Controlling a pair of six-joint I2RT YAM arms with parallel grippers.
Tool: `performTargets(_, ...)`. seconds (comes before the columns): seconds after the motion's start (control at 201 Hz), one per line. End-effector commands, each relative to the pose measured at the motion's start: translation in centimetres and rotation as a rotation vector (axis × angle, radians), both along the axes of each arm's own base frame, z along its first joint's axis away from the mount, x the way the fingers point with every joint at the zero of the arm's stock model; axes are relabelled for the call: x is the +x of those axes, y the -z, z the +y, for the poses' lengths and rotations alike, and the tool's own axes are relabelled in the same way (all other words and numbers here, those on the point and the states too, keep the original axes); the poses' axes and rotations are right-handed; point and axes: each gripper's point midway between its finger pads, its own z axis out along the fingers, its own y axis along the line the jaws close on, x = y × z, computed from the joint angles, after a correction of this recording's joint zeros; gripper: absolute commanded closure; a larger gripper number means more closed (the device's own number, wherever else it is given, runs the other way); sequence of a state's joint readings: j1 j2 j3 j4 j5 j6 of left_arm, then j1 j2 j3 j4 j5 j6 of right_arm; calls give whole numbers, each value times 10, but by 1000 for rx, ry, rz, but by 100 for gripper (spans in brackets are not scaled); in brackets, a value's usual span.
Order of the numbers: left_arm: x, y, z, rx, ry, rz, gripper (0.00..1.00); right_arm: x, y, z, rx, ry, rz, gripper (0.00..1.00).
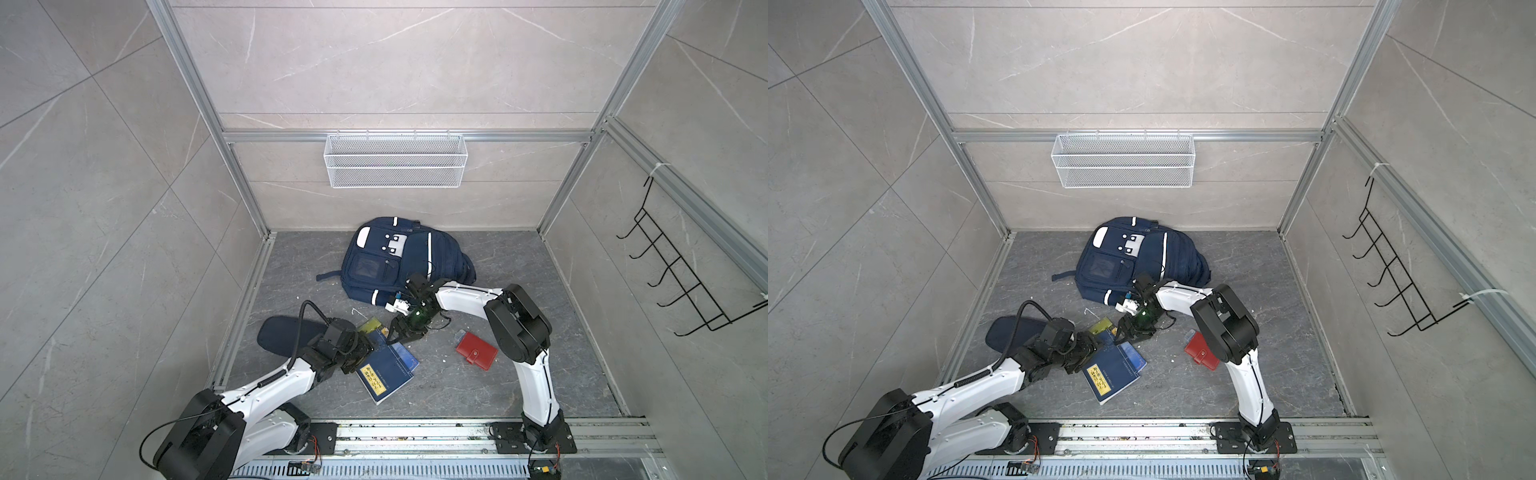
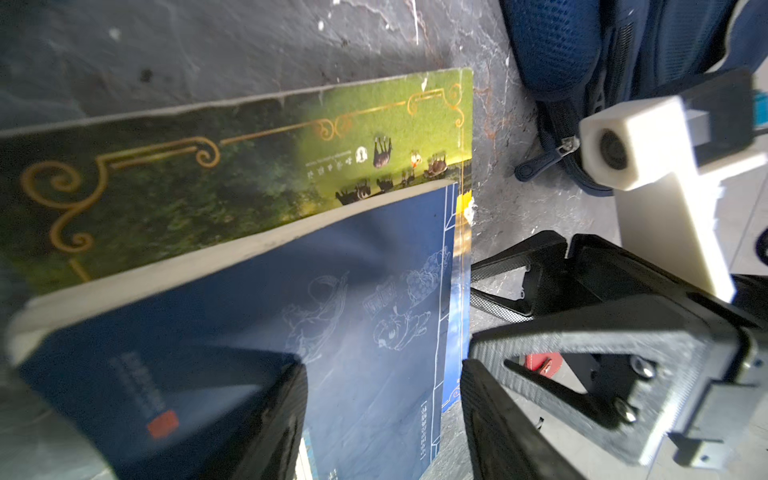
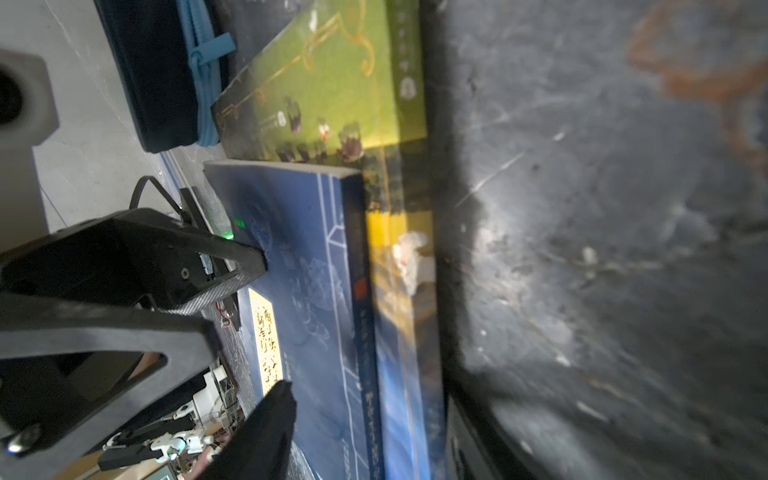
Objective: Pack books, pencil case, and school supplies into a backpack
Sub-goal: Pick up the book from the center of the table.
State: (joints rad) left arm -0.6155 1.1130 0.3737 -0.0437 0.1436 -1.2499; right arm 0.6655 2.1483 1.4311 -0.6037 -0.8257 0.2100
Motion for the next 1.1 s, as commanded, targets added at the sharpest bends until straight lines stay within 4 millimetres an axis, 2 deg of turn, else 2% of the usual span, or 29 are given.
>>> performTargets(0.0, -58, 64, 48, 192, -49, 246, 37, -28, 31, 9, -43, -32, 90, 49)
performTargets(0.259, -62, 70, 47, 167, -39, 239, 37, -35, 0, 26, 54, -40, 85, 65)
performTargets(0.428, -63, 73, 44, 162, -21, 242, 37, -41, -12, 34, 112, -31, 88, 71)
performTargets(0.682, -61, 74, 41, 168, 9, 245, 37, -37, -33, 35, 146, -15, 0, 100)
performTargets(0.807, -53, 64, 36, 173, 32, 216, 37, -29, -60, 26, 142, -6, -125, 100)
performTargets(0.936, -33, 40, 25, 201, 101, 142, 36, -19, -88, 10, 79, 6, -275, 100)
performTargets(1.09, -11, 22, 12, 235, 177, 80, 30, -2, -103, -32, -142, 39, -454, 100)
